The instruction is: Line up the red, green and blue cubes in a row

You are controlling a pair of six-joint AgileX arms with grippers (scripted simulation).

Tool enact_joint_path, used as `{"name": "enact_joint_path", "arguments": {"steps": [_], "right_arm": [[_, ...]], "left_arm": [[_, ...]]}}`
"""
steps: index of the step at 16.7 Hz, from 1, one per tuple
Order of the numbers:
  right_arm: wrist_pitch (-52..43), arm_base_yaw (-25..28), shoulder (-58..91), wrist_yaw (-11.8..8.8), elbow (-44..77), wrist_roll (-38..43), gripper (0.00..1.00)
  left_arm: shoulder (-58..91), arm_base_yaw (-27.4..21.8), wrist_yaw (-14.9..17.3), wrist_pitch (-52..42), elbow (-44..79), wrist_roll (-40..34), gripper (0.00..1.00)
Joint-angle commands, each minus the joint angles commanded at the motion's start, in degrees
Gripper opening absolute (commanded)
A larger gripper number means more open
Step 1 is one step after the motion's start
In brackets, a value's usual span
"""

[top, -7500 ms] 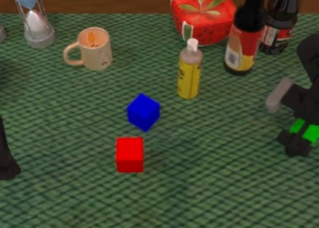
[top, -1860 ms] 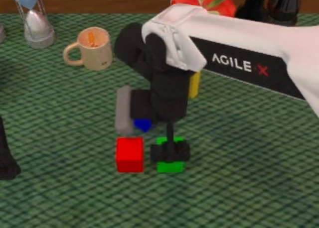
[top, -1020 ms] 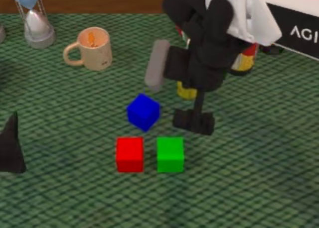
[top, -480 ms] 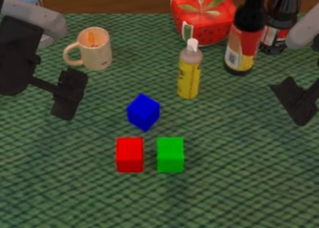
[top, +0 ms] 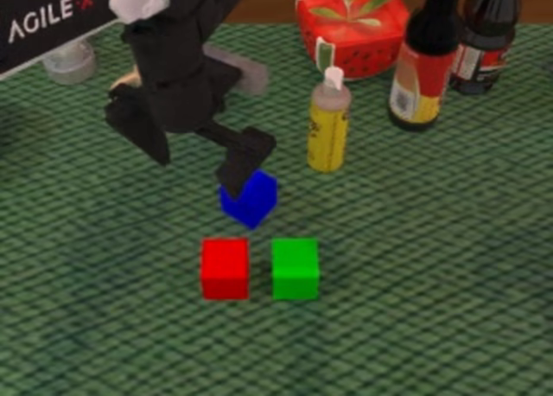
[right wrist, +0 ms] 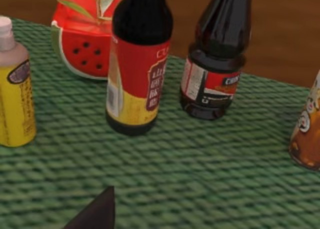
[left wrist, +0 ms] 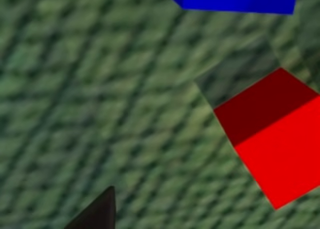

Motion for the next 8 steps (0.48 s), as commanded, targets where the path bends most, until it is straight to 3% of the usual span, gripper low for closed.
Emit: {"name": "enact_joint_path", "arguments": {"steps": [8], "right_arm": [[13.4, -7.1, -23.6, 1.7, -21.1, 9.0, 1.0]], "left_arm": [[17.4, -2.6, -4.1, -1.7, 19.3, -0.4, 1.0]]}}
